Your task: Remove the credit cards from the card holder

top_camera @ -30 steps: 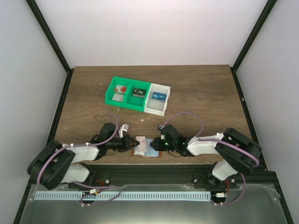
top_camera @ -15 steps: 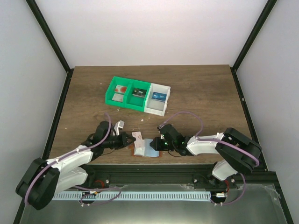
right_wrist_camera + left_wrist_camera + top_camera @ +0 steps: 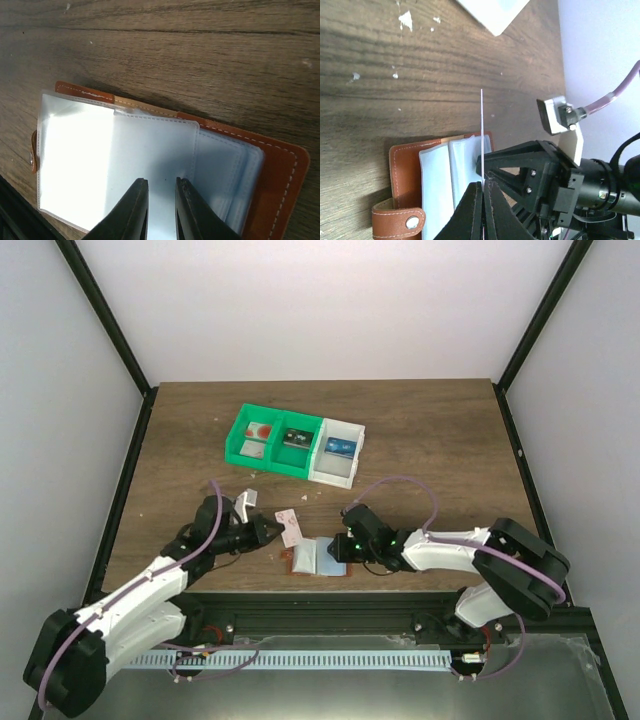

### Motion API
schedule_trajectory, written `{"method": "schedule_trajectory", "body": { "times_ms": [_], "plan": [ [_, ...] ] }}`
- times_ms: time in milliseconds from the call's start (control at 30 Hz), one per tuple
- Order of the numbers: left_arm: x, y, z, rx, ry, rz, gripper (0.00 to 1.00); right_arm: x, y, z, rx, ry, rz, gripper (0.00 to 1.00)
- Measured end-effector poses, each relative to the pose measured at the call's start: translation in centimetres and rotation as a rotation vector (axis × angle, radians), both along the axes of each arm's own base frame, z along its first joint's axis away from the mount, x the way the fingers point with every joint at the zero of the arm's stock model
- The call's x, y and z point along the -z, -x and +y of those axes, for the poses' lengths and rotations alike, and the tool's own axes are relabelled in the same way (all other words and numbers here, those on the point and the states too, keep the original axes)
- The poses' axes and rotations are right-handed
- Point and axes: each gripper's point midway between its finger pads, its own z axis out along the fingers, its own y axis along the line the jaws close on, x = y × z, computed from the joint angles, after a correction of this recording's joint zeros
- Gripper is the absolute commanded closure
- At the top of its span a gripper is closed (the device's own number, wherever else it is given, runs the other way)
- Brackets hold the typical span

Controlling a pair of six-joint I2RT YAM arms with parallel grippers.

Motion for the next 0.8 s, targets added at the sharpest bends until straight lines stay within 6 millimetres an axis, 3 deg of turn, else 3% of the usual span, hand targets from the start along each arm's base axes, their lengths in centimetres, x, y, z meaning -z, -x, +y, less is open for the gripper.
{"method": "schedule_trajectory", "body": {
  "times_ms": [233,333,433,633,800],
  "plan": [
    [-2.7,-0.5,0.4,-0.021,0.001,-0.079,1.0,-0.5,0.3,-0.7,-0.018,0.025,-0.016,0.8],
    [-3.7,-0.2,0.1,0.014,0.018,-0.113,1.0,-2.4,0.3,-0.8,-0.043,0.012,-0.057,0.77],
    [-4.6,0.3,-0.5,0.07,0.031,-0.134,1.0,-5.6,0.0,-0.4,-0.073,-0.03,-0.128,0.76],
    [-7.2,1.3,-1.8,0.201,0.074,-0.203,1.0,-14.2,-0.3,0.3,-0.15,-0.124,-0.306,0.72],
    [-8.6,3.0,-2.8,0.332,0.134,-0.232,1.0,-19.5,1.0,0.7,-0.262,-0.187,-0.382,0.67]
  ]
}}
